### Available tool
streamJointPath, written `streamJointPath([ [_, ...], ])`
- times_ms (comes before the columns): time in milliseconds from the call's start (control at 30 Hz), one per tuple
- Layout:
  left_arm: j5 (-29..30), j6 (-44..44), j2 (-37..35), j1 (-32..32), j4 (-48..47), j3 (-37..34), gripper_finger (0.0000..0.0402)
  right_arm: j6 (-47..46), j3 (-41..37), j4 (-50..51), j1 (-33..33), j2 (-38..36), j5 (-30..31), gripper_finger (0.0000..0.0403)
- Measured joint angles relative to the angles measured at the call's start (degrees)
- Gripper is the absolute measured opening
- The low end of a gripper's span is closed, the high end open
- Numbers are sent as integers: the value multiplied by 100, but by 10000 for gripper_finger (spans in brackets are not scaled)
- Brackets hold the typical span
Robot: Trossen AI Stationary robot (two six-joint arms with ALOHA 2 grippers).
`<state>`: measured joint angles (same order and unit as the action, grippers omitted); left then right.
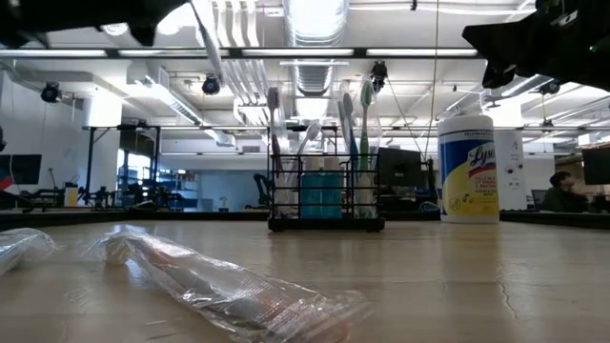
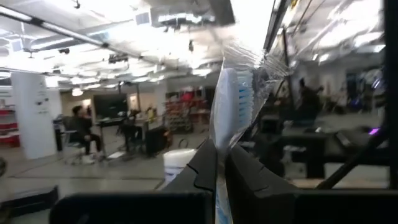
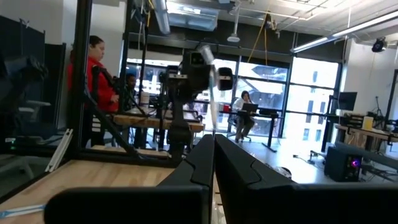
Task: Pick & Place toothbrushing station
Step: Put the right blue toothbrush into the black organizer
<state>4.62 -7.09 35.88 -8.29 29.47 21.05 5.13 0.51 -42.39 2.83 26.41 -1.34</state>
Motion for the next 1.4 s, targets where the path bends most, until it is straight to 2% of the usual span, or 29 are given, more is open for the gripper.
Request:
streamJointPath([
  [133, -30, 38, 1193, -286, 322, 595, 15, -7, 0, 3, -3, 0, 0, 8],
  [267, -513, 389, 2258, -578, 450, 1003, 15, -10, 0, 8, -4, 0, 0, 8],
  [367, -922, 632, 2853, -698, 1037, 1268, 16, -7, 0, 19, -4, 2, -3, 8],
  [467, -1016, 699, 3327, -726, 1056, 1403, 15, -4, 0, 48, -4, 4, -5, 8],
  [1167, -1119, 627, 4740, -763, 1411, 1524, 17, 57, 2, 148, -4, 4, -8, 8],
  [1400, -1119, 625, 4995, -763, 1575, 1524, 18, 67, 2, 148, -4, 4, -7, 8],
])
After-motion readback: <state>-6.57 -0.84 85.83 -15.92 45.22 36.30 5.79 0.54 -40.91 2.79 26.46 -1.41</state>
